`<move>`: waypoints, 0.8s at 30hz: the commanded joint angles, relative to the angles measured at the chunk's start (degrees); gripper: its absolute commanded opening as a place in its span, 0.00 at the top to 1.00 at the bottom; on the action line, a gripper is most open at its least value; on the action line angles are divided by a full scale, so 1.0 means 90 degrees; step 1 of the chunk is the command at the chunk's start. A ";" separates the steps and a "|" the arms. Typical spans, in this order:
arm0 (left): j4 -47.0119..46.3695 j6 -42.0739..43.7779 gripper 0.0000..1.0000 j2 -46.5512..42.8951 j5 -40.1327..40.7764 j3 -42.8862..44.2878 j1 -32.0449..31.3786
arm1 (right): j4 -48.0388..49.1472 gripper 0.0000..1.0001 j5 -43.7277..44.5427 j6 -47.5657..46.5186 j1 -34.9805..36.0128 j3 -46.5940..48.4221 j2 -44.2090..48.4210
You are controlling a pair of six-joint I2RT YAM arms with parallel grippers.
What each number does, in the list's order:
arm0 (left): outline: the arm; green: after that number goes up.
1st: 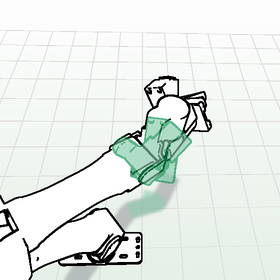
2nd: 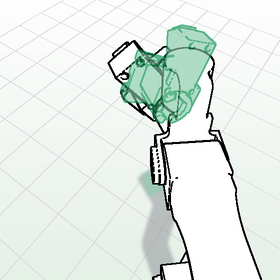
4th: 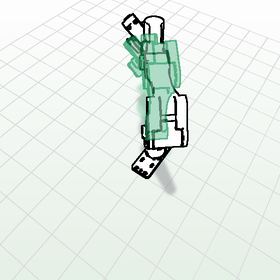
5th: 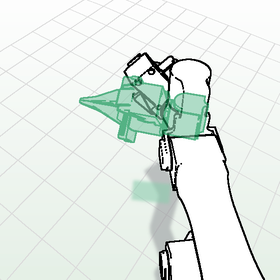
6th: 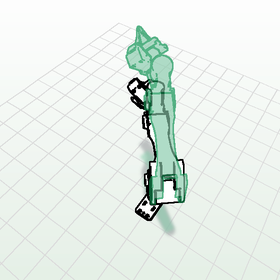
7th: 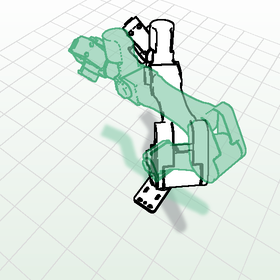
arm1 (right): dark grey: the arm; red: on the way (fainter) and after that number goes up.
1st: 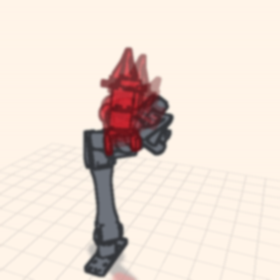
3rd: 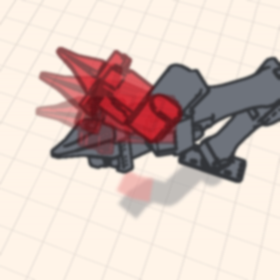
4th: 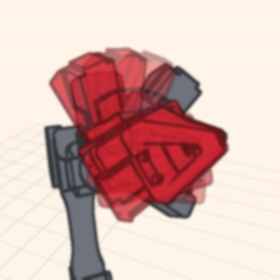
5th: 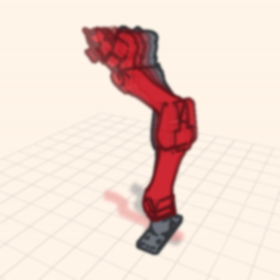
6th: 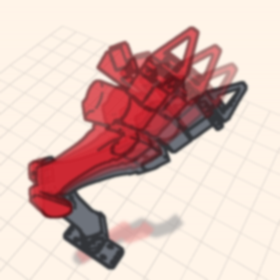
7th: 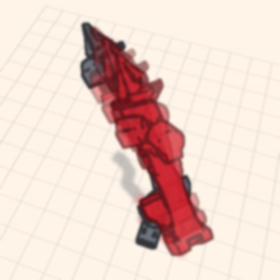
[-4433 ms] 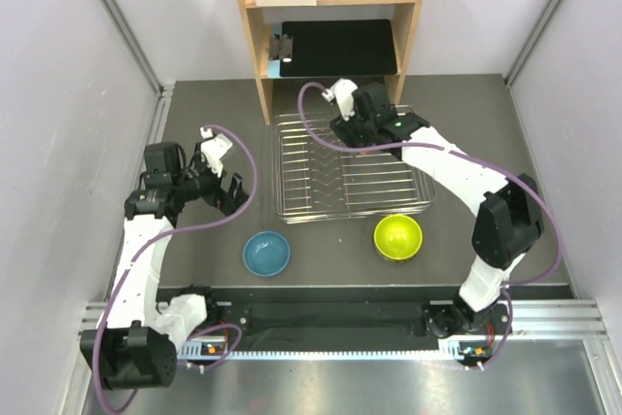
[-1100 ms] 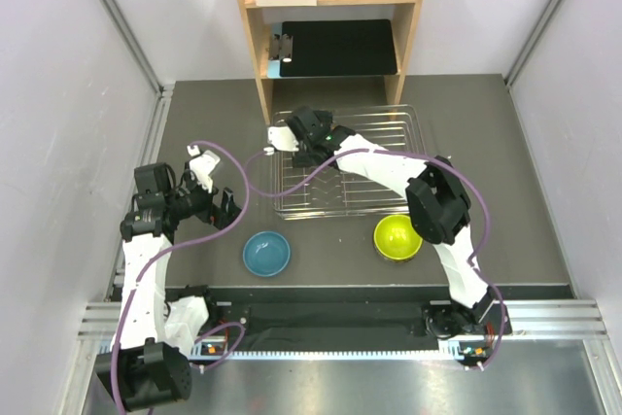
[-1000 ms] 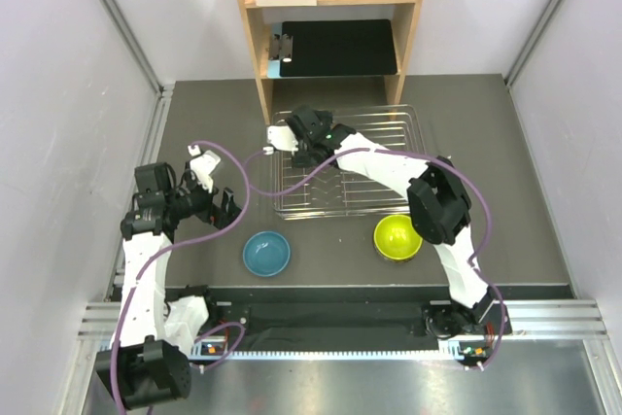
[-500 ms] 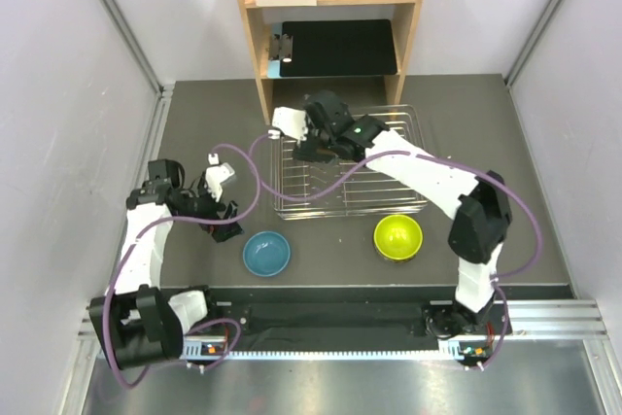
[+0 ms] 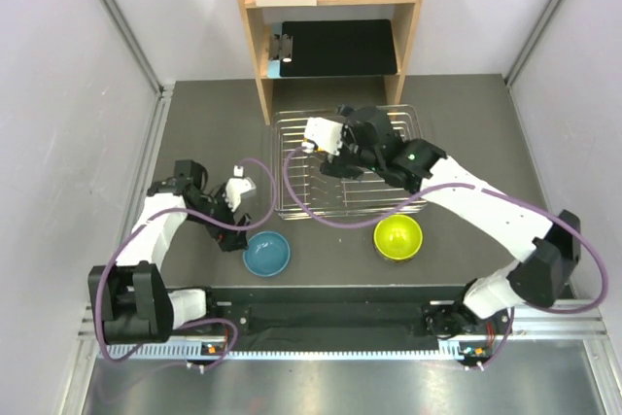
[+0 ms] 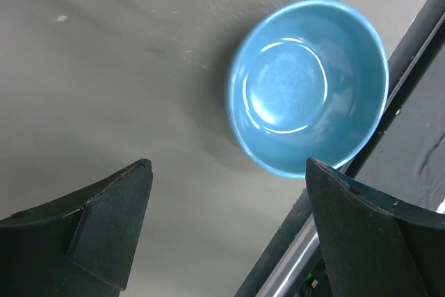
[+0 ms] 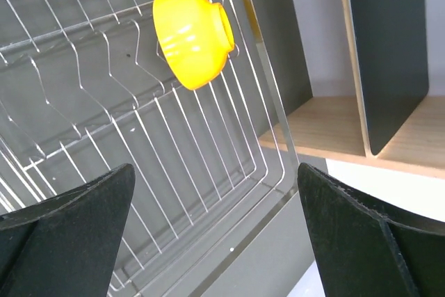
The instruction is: Load the bowls into the dish rack
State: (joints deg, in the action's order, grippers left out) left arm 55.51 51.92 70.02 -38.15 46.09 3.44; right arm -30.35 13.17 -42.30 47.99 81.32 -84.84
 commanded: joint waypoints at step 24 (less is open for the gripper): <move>-0.1167 -0.1072 0.63 0.1175 0.0704 -0.0316 -0.1418 | 0.0745 0.00 -0.0877 0.0755 -0.1093 -0.2180 0.2610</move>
State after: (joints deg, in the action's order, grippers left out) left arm 46.00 42.19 80.16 -31.57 43.38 -8.71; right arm -26.72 6.87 -37.80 39.00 62.89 -63.92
